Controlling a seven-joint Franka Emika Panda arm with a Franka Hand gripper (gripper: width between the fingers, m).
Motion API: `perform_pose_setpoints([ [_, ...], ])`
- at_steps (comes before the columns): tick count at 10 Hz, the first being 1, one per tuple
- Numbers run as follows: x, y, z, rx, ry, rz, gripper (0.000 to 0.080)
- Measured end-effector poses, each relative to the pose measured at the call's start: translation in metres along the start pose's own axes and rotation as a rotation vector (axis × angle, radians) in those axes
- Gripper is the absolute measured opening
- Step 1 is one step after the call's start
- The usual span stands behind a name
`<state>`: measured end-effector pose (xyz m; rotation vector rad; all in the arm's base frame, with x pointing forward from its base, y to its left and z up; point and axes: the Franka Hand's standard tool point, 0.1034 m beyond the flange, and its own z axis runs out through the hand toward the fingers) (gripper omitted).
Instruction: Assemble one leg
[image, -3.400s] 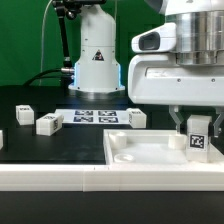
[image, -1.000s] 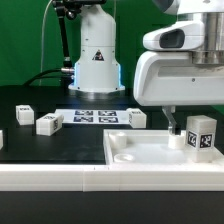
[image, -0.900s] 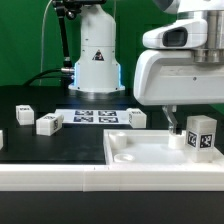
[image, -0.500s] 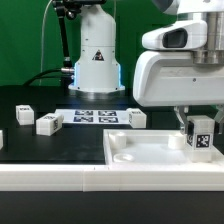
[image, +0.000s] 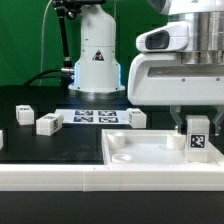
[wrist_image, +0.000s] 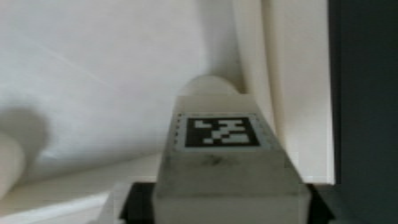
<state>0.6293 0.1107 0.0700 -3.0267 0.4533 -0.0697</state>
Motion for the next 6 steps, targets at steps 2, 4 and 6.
perform_pose_setpoints([
  [2,-0.0002,-0.0018,0.0005,0.005,0.011,0.194,0.029],
  [4,-0.0009,-0.0016,0.0007,0.006,0.014,0.369,0.029],
  [6,-0.0024,-0.0024,0.0011,0.003,0.017,0.561,0.0291],
])
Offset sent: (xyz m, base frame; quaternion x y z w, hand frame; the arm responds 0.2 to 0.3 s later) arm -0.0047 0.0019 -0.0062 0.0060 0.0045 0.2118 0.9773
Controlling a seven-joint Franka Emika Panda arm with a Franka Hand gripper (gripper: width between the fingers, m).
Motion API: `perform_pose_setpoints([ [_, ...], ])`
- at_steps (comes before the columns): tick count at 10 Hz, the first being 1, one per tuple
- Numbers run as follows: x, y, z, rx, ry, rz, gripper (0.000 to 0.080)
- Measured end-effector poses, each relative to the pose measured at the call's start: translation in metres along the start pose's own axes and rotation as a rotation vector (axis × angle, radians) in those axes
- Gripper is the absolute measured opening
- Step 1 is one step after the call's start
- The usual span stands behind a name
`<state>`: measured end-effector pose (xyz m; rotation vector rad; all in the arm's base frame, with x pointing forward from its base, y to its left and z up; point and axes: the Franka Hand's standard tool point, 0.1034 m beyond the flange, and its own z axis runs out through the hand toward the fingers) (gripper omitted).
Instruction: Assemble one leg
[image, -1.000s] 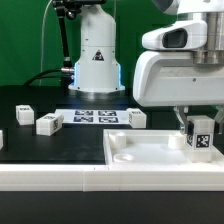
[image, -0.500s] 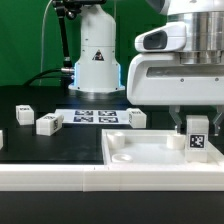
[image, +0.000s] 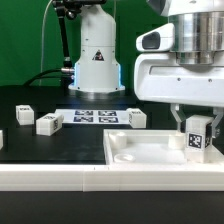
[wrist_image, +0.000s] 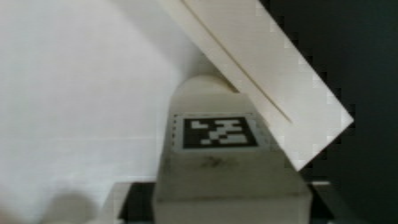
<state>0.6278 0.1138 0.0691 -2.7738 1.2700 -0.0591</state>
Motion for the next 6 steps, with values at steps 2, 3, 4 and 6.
perform_pose_setpoints([
  [2,-0.0025,0.0004,0.0003,-0.008,0.007,0.195,0.0291],
  [3,-0.0024,0.0006,0.0003,-0.009,0.008,0.259,0.0291],
  [4,-0.002,0.001,0.0003,-0.007,0.004,0.313,0.0291],
  [6,-0.0015,0.0014,0.0002,-0.004,-0.002,0.341,0.0291],
])
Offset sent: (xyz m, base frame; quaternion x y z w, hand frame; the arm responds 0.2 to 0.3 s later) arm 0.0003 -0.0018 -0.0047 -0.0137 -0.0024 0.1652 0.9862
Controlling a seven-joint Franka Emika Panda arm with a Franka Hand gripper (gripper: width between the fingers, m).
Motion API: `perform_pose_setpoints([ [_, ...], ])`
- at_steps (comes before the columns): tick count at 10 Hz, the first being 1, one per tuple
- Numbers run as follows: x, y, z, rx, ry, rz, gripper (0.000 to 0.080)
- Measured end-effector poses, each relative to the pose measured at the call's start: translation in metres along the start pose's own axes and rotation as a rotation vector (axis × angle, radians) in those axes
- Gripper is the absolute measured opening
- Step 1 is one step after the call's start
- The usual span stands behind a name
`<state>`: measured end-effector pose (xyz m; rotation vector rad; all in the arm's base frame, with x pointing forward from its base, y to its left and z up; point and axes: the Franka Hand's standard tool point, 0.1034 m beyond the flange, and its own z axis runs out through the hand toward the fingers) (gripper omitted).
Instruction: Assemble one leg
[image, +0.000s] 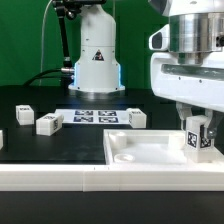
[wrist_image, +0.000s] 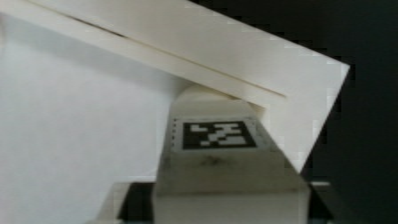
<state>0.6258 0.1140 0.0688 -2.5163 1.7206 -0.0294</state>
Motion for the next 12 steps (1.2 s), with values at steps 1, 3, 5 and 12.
perform_pose_setpoints([
  [1,0.0,0.0,0.0,0.0,0.0,-0.036,0.0291],
  [3,-0.003,-0.001,0.0,-0.002,-0.003,-0.093,0.0591],
  [5,-0.002,-0.001,-0.001,0.002,-0.001,-0.305,0.0637],
  [12,-0.01,-0.002,0.0,-0.019,0.02,-0.867,0.0649],
])
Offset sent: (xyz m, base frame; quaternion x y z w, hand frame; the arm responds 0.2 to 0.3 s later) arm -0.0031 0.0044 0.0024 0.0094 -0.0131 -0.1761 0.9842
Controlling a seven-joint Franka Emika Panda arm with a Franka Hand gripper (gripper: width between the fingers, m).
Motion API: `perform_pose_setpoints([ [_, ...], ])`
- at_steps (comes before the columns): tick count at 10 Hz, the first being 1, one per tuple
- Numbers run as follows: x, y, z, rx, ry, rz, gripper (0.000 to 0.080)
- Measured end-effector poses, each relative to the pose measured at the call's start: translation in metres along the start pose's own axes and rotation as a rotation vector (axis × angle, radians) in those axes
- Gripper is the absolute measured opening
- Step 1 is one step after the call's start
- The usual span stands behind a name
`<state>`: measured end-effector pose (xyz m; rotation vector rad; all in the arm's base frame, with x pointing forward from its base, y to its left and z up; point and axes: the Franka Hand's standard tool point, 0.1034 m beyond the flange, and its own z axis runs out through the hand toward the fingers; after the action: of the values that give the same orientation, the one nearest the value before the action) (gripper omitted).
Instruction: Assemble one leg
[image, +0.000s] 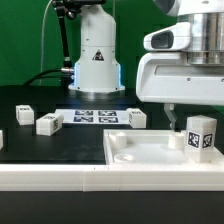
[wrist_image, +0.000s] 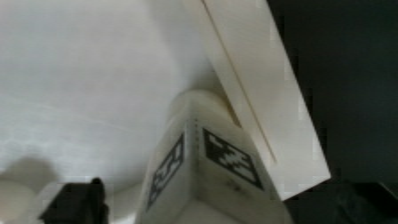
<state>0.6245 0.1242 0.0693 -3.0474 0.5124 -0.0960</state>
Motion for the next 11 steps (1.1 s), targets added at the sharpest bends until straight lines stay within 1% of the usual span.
perform_pose_setpoints([
  [3,0.0015,0.0004,-0.002,-0.016,-0.005,-0.258,0.0649],
  [6,0.0021,0.0024,-0.0021,-0.023,-0.01,-0.46,0.0649],
  [9,0.0033,0.0035,-0.0021,-0.024,-0.008,-0.493,0.0649],
  [11,0.0033,0.0038,-0.0018,-0.025,-0.008,-0.493,0.039],
])
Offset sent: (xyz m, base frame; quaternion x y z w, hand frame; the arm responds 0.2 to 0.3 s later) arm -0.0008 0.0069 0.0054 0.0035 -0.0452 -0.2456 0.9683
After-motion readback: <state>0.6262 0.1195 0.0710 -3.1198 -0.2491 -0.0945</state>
